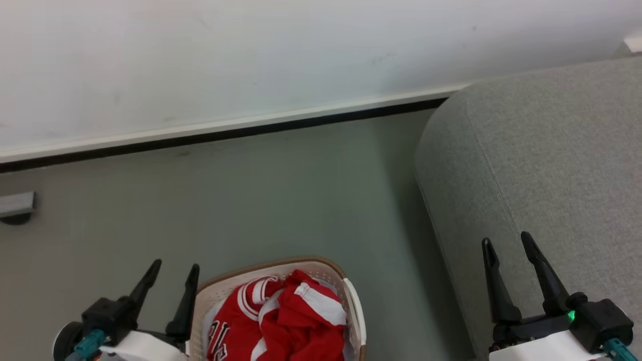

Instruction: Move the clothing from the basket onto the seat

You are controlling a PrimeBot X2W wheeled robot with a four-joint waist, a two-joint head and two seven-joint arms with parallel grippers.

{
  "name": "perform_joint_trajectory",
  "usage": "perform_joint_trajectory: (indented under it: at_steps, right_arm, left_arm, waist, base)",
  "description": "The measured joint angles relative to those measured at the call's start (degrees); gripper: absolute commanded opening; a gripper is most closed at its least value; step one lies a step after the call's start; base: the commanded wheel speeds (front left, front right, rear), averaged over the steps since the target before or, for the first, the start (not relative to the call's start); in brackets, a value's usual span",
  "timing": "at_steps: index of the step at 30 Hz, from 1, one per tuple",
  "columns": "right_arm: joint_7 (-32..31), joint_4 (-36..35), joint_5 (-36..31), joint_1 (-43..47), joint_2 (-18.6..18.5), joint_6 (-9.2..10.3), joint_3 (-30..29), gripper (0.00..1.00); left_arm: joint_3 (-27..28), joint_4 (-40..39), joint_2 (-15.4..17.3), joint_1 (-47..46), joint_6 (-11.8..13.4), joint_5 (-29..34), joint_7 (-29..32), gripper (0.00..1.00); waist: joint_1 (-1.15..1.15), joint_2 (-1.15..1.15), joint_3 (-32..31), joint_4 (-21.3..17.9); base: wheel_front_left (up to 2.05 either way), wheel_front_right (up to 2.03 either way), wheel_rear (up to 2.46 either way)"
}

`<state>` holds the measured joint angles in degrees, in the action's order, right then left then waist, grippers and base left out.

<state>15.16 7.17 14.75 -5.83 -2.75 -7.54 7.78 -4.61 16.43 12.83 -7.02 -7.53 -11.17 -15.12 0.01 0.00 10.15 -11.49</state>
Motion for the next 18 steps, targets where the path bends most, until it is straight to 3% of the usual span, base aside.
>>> perform_joint_trajectory:
  at_steps: [9,18]
  right_arm:
    - [0.00,-4.56,2.55,-0.57,-0.05,0.00,-0.99,1.00]
    - [0.00,-7.66,4.53,-1.11,-0.08,0.00,-1.51,1.00]
  left_arm:
    - [-9.40,10.56,6.50,-5.58,0.00,-3.81,-0.01,1.00]
    - [-24.06,21.96,10.59,-14.71,-0.01,-8.12,3.04,1.00]
  waist:
    - [0.00,0.00,7.88,-5.10]
    - [0.01,0.00,15.75,-8.56]
  base:
    - [0.00,0.00,0.00]
    - [0.00,0.00,0.00]
